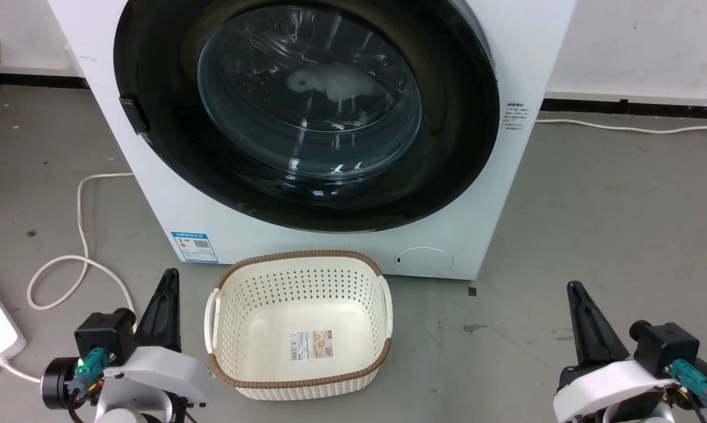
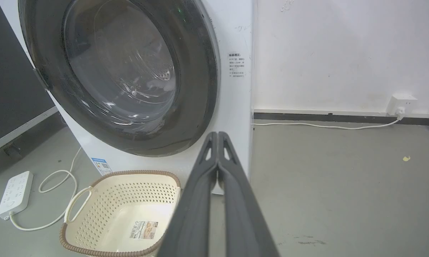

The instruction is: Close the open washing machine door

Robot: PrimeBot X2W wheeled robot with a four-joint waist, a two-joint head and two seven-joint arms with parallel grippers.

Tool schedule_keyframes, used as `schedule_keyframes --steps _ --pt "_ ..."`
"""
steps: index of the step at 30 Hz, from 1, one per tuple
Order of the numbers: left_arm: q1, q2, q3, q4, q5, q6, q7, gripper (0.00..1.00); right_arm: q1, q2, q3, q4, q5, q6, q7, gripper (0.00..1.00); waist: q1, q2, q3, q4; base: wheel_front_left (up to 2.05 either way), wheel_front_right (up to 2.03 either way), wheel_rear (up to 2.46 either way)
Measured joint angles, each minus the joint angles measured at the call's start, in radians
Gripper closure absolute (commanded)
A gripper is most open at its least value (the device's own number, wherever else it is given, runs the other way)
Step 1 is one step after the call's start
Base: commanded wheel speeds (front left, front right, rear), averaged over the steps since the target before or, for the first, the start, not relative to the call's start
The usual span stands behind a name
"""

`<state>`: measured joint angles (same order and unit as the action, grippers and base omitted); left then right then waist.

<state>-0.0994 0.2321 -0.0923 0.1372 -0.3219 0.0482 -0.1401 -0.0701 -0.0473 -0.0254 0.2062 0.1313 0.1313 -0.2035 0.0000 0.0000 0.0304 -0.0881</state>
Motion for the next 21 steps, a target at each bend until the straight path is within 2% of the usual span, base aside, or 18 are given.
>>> schedule_keyframes --steps 21 --pt "0.018 -0.036 0.016 -0.027 0.067 -0.009 0.027 1.0 0.003 0.0 0.005 -0.042 -0.026 0.0 0.042 1.0 0.0 0.0 -0.006 0.018 0.0 0.0 0.0"
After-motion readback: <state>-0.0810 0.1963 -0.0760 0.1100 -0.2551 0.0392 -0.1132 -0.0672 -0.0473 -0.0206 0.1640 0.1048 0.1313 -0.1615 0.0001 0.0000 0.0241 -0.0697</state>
